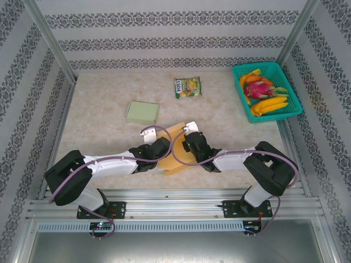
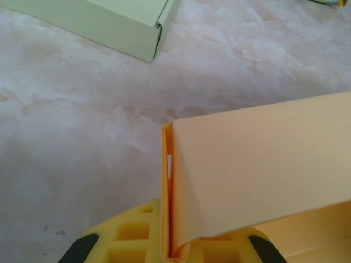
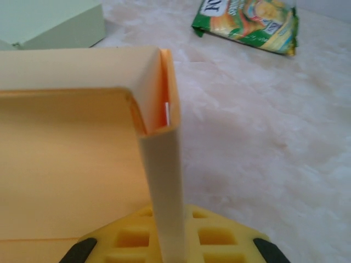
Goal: Fold the paper box
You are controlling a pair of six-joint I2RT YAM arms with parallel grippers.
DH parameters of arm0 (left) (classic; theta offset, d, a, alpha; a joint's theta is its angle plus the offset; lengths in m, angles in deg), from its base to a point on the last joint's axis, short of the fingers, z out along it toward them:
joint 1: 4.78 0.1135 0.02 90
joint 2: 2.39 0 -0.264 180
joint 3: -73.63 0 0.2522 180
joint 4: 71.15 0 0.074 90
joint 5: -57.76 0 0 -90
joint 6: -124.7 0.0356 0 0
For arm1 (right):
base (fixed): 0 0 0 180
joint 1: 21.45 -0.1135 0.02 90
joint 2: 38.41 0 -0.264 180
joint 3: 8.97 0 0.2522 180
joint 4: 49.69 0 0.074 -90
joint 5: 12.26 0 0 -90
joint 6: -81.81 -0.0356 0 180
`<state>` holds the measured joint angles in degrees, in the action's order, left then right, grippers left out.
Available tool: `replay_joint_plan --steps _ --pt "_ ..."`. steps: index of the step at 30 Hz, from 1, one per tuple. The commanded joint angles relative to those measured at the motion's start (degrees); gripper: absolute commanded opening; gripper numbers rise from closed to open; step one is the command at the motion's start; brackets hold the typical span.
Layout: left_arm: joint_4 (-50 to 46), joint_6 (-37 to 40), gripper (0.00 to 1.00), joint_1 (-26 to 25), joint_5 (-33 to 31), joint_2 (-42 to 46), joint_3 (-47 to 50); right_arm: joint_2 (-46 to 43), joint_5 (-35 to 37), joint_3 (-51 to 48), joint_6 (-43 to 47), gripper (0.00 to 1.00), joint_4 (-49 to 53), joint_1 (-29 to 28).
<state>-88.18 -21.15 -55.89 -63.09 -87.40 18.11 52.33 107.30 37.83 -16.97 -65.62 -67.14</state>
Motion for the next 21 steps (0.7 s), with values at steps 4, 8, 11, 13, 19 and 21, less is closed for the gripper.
replay_joint_plan --steps 4,8,11,13,19,21 --pt "-10.49 -1.19 0.00 0.03 -6.07 1.17 1.47 -0.66 26.85 0.99 -1.07 0.11 8.75 2.93" --pt "-9.48 -0.58 0.00 -0.01 -5.11 0.52 0.98 -2.98 9.43 -1.35 1.29 0.19 2.78 4.04" --pt "-8.73 -0.05 0.00 -0.03 -4.12 0.00 0.53 -4.46 -2.86 -2.14 1.12 0.33 -0.90 4.50" --pt "-8.67 0.04 0.00 -0.02 -3.81 -0.19 0.26 -5.00 -6.95 -1.42 0.87 0.38 -1.24 4.58" --pt "-8.55 0.20 0.00 -0.01 -3.60 0.19 0.49 -4.31 -12.06 1.44 0.94 0.45 -1.97 4.27" --pt "-8.49 0.26 0.00 -0.04 -3.45 0.50 0.62 -3.96 -12.46 2.05 0.95 0.47 -2.60 4.25"
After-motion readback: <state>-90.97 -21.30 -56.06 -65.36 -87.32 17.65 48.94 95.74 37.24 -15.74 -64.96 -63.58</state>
